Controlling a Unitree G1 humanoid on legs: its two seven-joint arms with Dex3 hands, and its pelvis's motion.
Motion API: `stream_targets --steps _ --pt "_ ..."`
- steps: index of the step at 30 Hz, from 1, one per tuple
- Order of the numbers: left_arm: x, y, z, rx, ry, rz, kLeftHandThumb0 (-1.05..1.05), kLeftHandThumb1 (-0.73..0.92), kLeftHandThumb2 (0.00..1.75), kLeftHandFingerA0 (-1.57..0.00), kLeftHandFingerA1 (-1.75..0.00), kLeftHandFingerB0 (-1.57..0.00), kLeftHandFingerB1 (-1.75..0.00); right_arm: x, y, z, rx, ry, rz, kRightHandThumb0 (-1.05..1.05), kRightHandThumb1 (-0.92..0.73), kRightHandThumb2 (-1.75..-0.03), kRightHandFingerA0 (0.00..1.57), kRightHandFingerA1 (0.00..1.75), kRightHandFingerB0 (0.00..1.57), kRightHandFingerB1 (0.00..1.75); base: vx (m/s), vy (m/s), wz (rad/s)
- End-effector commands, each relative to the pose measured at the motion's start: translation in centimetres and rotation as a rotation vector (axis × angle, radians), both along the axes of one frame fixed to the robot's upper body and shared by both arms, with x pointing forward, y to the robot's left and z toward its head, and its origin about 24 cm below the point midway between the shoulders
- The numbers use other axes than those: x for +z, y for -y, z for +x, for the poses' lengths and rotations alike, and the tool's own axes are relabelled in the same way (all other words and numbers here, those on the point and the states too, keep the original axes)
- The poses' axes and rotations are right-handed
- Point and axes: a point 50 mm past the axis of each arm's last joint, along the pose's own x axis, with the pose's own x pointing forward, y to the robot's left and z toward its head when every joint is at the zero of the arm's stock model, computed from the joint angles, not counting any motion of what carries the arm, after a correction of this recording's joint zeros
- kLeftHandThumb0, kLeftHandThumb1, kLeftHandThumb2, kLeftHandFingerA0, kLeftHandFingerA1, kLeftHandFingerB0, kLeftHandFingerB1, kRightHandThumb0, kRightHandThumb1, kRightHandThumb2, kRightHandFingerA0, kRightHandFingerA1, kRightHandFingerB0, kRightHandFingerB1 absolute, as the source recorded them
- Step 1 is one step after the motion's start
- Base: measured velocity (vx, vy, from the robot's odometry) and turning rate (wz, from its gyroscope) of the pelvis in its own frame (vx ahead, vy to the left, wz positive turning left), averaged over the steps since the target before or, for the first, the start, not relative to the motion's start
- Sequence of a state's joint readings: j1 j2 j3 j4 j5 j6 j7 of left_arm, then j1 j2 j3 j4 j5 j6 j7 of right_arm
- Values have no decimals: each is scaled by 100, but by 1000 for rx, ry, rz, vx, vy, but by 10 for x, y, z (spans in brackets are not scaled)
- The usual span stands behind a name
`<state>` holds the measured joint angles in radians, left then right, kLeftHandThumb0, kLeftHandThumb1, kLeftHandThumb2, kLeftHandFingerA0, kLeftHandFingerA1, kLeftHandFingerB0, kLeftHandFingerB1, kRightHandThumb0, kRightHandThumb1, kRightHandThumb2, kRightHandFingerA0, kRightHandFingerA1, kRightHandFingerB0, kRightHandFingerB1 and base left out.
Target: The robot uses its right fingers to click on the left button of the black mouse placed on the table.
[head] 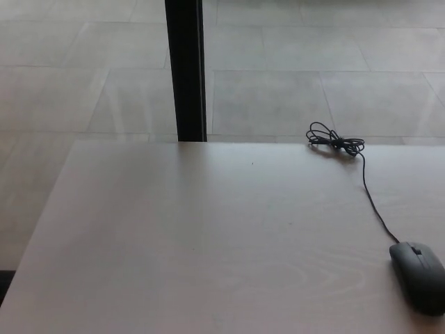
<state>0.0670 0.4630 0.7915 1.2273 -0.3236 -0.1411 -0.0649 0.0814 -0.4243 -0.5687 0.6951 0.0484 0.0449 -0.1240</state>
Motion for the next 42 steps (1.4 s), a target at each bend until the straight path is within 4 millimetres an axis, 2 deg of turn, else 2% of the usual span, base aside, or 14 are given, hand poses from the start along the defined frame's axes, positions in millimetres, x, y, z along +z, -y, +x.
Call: stream_targets --steps 1,3,9,13,16,18,24,31,32,34,35,36,41,42 --pt "7 -6 0 8 14 41 -89 92 80 -86 -57 -63 -51 17 18 -2 -73 0 -8 -66 -79 -73 76 57 43 41 0 0 0" --pt "7 -6 0 10 26 36 -88 92 80 -86 -58 -62 -52 29 23 6 -103 52 -1 -50 -67 -107 69 70 30 50 0 0 0" --pt "7 -7 -1 7 12 44 -84 92 78 -88 -58 -63 -51 76 31 44 -120 256 5 -60 -72 -108 65 66 29 48 0 0 0" --pt "7 -7 0 21 40 21 -90 92 80 -87 -59 -61 -51 109 25 71 -65 373 -9 -63 -86 -68 56 46 41 37 0 0 0" --pt "8 -7 0 11 27 40 -87 92 73 -92 -60 -64 -50 146 1 104 81 491 -84 -57 -70 -108 50 61 31 51 0 0 0" --pt "8 -7 1 17 32 40 -87 92 78 -88 -58 -64 -52 156 -10 117 138 526 -151 -72 -85 -66 60 49 54 41 0 0 0" --pt "9 -8 2 18 42 34 -87 92 79 -87 -59 -60 -51 189 -72 151 443 568 -438 -74 -86 -66 67 51 49 40 0 0 0" --pt "9 -8 2 29 53 33 -85 92 75 -89 -58 -64 -52 189 -134 163 730 586 -606 -68 -87 -66 62 54 50 39 0 0 0" --pt "9 -8 2 26 54 34 -89 92 81 -87 -59 -61 -52 186 -141 164 767 585 -619 -67 -85 -66 96 124 50 42 0 0 0" --pt "10 -8 3 22 52 36 -85 92 78 -87 -59 -64 -53 175 -157 170 843 557 -633 -69 -84 -66 101 120 50 41 0 0 0" --pt "10 -9 3 19 49 39 -85 92 79 -87 -59 -62 -52 171 -161 171 877 539 -636 -67 -84 -65 78 78 49 42 0 0 0" --pt "10 -9 3 21 48 39 -85 92 75 -92 -60 -66 -52 165 -166 174 909 508 -636 -72 -86 -66 88 146 49 41 0 0 0" --pt "10 -8 4 22 50 42 -85 92 76 -93 -61 -69 -52 149 -174 180 965 411 -649 -75 -85 -67 96 127 49 39 0 0 0" --pt "10 -9 3 35 56 36 -84 92 75 -90 -59 -70 -51 140 -176 182 1023 354 -706 -75 -70 -108 68 70 41 53 0 0 0"
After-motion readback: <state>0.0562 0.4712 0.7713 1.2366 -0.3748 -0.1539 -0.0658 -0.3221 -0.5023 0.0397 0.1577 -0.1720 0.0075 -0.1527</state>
